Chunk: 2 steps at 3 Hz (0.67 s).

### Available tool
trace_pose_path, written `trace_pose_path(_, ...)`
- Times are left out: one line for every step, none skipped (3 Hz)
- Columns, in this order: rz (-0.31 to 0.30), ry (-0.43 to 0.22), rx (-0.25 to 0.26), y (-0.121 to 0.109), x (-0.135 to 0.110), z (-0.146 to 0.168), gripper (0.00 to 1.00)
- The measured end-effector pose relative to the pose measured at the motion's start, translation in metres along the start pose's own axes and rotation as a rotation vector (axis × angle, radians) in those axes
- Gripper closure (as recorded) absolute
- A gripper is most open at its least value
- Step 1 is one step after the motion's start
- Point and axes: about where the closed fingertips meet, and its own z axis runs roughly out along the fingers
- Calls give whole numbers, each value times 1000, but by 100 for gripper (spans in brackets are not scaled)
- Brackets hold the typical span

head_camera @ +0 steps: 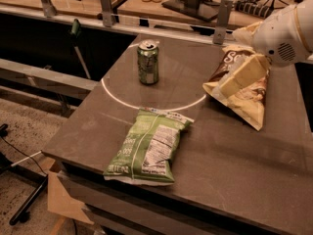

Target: Pick green can

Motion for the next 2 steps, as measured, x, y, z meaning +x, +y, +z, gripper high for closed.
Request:
trace_pose_path(16, -93, -1, -19, -22, 39, 0)
trace_pose_path(32, -182, -17, -34, -44, 88, 0)
